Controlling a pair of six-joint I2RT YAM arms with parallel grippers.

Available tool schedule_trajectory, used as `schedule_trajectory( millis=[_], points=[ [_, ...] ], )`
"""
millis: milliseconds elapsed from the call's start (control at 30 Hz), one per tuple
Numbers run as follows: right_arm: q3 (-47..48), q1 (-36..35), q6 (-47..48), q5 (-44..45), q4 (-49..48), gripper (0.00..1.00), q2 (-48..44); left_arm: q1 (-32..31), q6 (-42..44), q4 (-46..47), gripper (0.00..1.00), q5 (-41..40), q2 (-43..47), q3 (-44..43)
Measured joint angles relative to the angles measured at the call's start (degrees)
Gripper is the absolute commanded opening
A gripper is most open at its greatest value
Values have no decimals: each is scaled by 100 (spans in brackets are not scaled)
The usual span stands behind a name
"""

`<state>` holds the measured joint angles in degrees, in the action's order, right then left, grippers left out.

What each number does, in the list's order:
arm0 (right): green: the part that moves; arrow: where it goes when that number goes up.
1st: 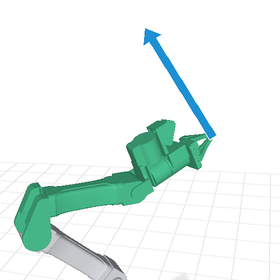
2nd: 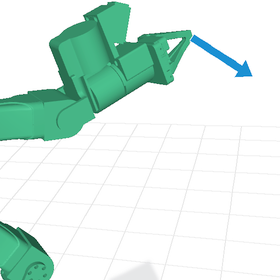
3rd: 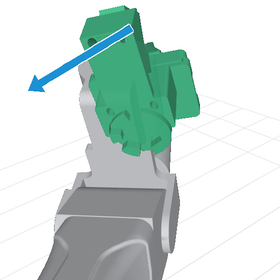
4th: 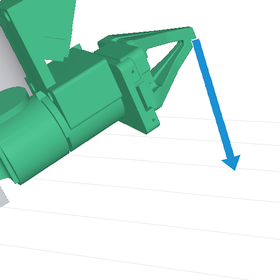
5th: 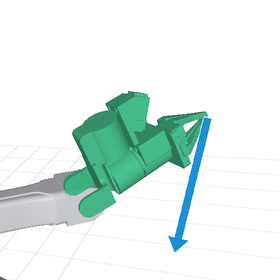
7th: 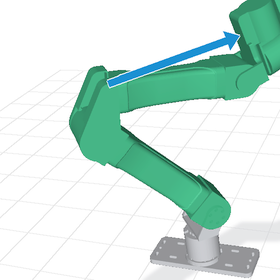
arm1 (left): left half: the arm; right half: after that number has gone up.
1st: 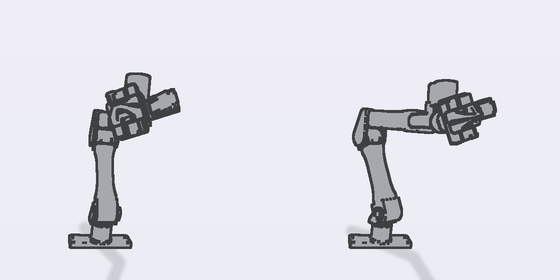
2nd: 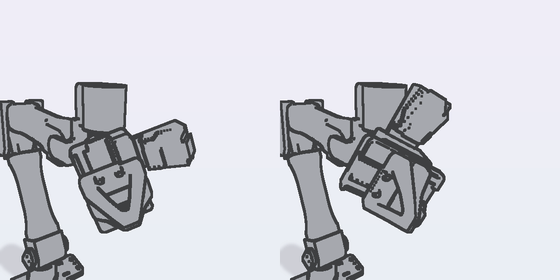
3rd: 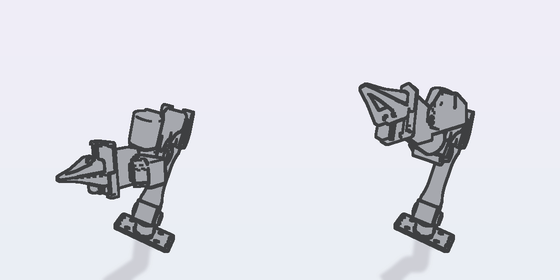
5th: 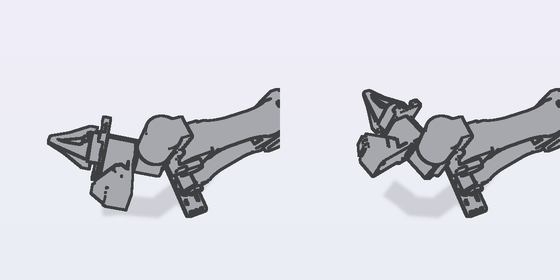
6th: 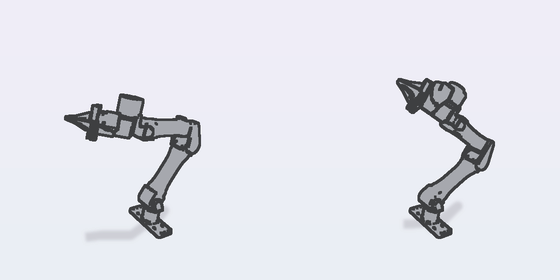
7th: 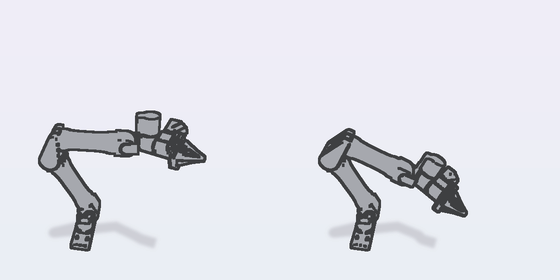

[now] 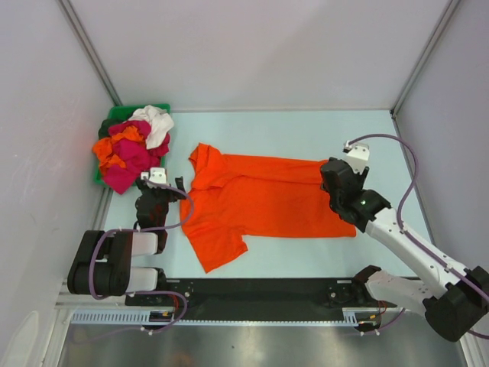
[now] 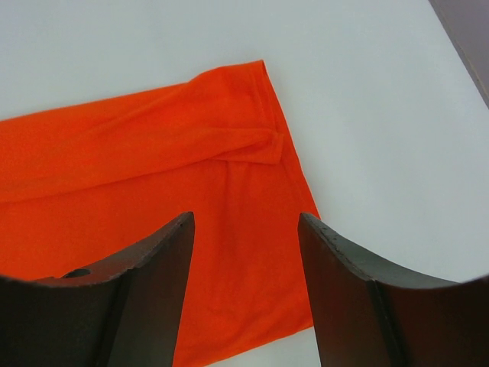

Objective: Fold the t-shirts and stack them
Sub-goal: Grap the side of the flattened tshirt closest away from the robot with both arms

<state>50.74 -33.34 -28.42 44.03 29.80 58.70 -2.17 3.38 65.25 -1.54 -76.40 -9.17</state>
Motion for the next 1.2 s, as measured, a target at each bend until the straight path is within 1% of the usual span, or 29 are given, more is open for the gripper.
schedule_trajectory(
  millis=[100, 233, 267, 367, 400, 467, 500, 533, 567, 633, 700, 733, 767, 800, 833, 900, 967, 1033, 1133, 1167, 1200],
  points=[
    [0, -50, 26, 0, 0, 63, 197, -17, 2, 0, 100, -79, 0, 0],
    [7, -79, 66, 4, -15, 62, 326, -387, 20, -144, 99, -837, 98, -15],
    [22, -79, 68, 7, -13, 62, 361, -520, 24, -411, 100, -1104, 199, -96],
    [118, -81, 109, 7, -11, 63, 459, -929, 7, -1626, 100, -1862, 511, -782],
    [160, -81, 116, 9, -13, 63, 476, -1062, -125, -2192, 100, -2159, 612, -1158],
    [245, -83, 129, 13, -15, 63, 479, -1266, -566, -3270, 100, -2697, 754, -1974],
    [289, -85, 131, 15, -17, 63, 479, -1384, -931, -4002, 100, -3001, 785, -2500],
    [319, -87, 136, 15, -24, 63, 479, -1467, -1143, -4409, 99, -3176, 785, -2813],
    [343, -103, 138, 20, -50, 63, 479, -1604, -1397, -5021, 100, -3423, 780, -3191],
    [354, -142, 149, 28, -107, 63, 479, -2133, -1797, -6120, 99, -3963, 695, -3781],
    [354, -192, 149, 28, -118, 63, 479, -2997, -2203, -7173, 100, -4448, 509, -4157],
    [354, -216, 151, 28, -125, 63, 479, -3333, -2426, -7611, 100, -4570, 409, -4256],
    [354, -229, 149, 28, -131, 63, 479, -3711, -2787, -8247, 100, -4717, 269, -4393],
    [352, -247, 146, 28, -138, 63, 479, -3993, -3373, -8887, 100, -4798, 111, -4509],
    [350, -262, 146, 28, -136, 63, 479, -4140, -3941, -9486, 100, -4804, -24, -4590],
    [348, -284, 146, 26, -140, 63, 476, -4177, -4940, -10535, 100, -4721, -205, -4638],
    [330, -297, 146, 28, -142, 63, 466, -4159, -5709, -11293, 100, -4498, -245, -4572],
    [299, -304, 146, 28, -140, 63, 444, -4240, -6146, -11632, 100, -4306, -195, -4448],
    [240, -308, 146, 33, -120, 63, 378, -4660, -6673, -11908, 98, -3921, 142, -4046],
    [227, -308, 144, 37, -118, 63, 354, -4813, -6813, -11949, 97, -3794, 302, -3921],
    [205, -308, 127, 46, -107, 63, 330, -4983, -6959, -11969, 92, -3665, 479, -3792]
  ],
)
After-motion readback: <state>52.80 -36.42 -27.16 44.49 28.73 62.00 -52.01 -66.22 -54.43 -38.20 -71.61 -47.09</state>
